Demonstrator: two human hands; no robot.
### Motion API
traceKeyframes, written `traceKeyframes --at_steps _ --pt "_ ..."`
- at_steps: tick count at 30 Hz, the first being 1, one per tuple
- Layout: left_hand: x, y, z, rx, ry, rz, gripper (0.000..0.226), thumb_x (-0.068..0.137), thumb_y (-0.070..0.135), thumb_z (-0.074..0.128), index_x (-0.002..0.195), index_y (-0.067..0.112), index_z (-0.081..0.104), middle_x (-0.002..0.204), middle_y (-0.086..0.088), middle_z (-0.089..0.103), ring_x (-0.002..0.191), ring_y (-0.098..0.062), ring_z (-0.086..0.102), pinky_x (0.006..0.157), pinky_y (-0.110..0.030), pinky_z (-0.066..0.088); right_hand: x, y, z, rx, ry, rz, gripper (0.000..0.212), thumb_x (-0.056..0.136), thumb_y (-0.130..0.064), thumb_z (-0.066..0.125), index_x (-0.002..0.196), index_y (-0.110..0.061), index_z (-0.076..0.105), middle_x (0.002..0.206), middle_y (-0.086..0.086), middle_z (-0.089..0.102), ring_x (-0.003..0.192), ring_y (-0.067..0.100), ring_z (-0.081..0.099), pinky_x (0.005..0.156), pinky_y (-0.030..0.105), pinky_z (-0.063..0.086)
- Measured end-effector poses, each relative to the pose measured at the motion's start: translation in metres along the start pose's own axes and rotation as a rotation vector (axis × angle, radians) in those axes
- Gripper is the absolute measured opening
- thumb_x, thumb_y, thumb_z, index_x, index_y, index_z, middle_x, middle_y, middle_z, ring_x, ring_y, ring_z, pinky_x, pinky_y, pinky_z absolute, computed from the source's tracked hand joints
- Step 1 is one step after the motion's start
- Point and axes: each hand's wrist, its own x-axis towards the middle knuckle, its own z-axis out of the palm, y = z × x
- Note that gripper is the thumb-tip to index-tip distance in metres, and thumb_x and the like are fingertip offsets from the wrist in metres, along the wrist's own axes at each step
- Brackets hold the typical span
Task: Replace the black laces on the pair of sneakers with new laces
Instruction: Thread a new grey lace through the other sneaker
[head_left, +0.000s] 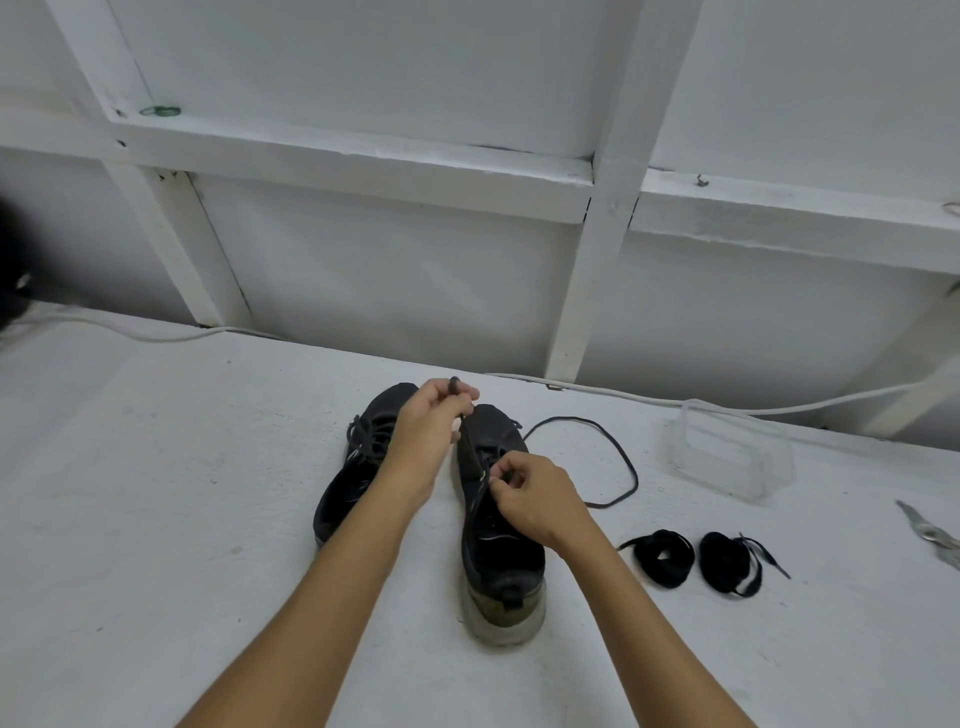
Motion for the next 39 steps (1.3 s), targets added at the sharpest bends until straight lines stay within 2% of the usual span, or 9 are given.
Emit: traceKeyframes --at_steps 4,9,16,21,23,26,30,36,39 --pt "0.009 0.008 -0.002 -0.003 -0.072 0.017 0.019 0.097 0.014 0.054 0.111 0.024 0.062 0.102 0.002 0.075 0.063 -0.011 0.055 0.071 -0.028 0.045 -0.001 -0.001 0.0 0.019 -0.007 0.007 0.01 0.092 -0.026 0.058 0.088 -0.03 0.066 0.075 -0.009 0.066 0.072 0.01 0.06 0.063 0.022 0.045" --pt "0.014 0.01 0.005 -0.015 0.129 0.028 0.018 0.097 0.007 0.046 0.097 0.017 0.06 0.091 -0.003 0.068 0.056 -0.011 0.048 0.074 -0.031 0.05 -0.003 0.0 -0.001 0.112 -0.015 0.036 0.011 0.094 -0.025 0.056 0.09 -0.027 0.066 0.076 -0.007 0.066 0.071 0.01 0.06 0.063 0.021 0.044" --pt "-0.039 -0.05 0.01 0.185 0.201 0.045 0.006 0.095 0.016 0.059 0.091 0.021 0.059 0.087 0.004 0.065 0.083 -0.013 0.061 0.075 -0.026 0.048 -0.004 0.005 -0.016 0.404 -0.054 0.146 0.013 0.102 -0.026 0.048 0.098 -0.018 0.059 0.093 0.001 0.067 0.077 0.016 0.063 0.064 0.026 0.057" --pt "-0.053 -0.073 0.011 0.167 0.108 -0.051 0.009 0.092 0.029 0.068 0.097 0.025 0.063 0.099 0.006 0.071 0.1 -0.009 0.066 0.086 -0.029 0.052 -0.014 0.016 -0.024 0.963 0.003 0.253 0.012 0.106 -0.02 0.046 0.099 -0.013 0.053 0.114 0.005 0.074 0.099 0.024 0.073 0.08 0.046 0.062" --pt "-0.052 -0.073 0.011 0.175 0.107 -0.06 0.009 0.091 0.028 0.068 0.099 0.026 0.063 0.1 0.006 0.071 0.1 -0.008 0.067 0.087 -0.027 0.052 -0.017 0.023 -0.011 1.124 0.054 0.252 0.011 0.106 -0.021 0.046 0.101 -0.015 0.053 0.113 -0.001 0.076 0.108 0.019 0.07 0.088 0.04 0.056" --pt "-0.051 -0.07 0.01 0.19 0.107 -0.05 0.019 0.091 0.029 0.069 0.108 0.028 0.061 0.105 0.01 0.069 0.101 -0.003 0.065 0.088 -0.019 0.049 -0.016 0.03 0.005 1.26 0.07 0.259 0.016 0.107 -0.022 0.042 0.099 -0.015 0.054 0.096 -0.002 0.075 0.095 0.015 0.068 0.083 0.031 0.049" --pt "-0.058 -0.063 0.009 0.382 0.132 -0.02 0.017 0.097 0.039 0.059 0.112 0.032 0.059 0.103 0.019 0.066 0.094 0.01 0.059 0.067 -0.002 0.042 -0.013 0.031 -0.002 1.297 0.121 0.262 0.029 0.102 -0.011 0.042 0.074 -0.017 0.044 0.06 -0.001 0.038 0.061 0.015 0.041 0.061 0.027 0.044" --pt "-0.063 -0.057 0.007 0.49 0.131 0.003 0.028 0.099 0.043 0.053 0.081 0.027 0.068 0.075 0.013 0.067 0.074 0.006 0.06 0.057 -0.005 0.04 -0.013 0.025 -0.012 0.244 0.059 0.043 0.023 0.086 -0.048 0.073 0.079 -0.026 0.076 0.07 -0.011 0.069 0.07 0.01 0.067 0.066 0.028 0.059" --pt "-0.062 -0.059 0.007 0.589 0.13 0.024 0.044 0.098 0.045 0.052 0.062 0.018 0.055 0.056 0.004 0.055 0.059 -0.009 0.051 0.054 -0.014 0.039 -0.009 0.021 -0.025 0.03 -0.033 0.069 0.022 0.092 -0.038 0.069 0.082 -0.019 0.073 0.076 -0.003 0.07 0.071 0.016 0.07 0.068 0.031 0.061"
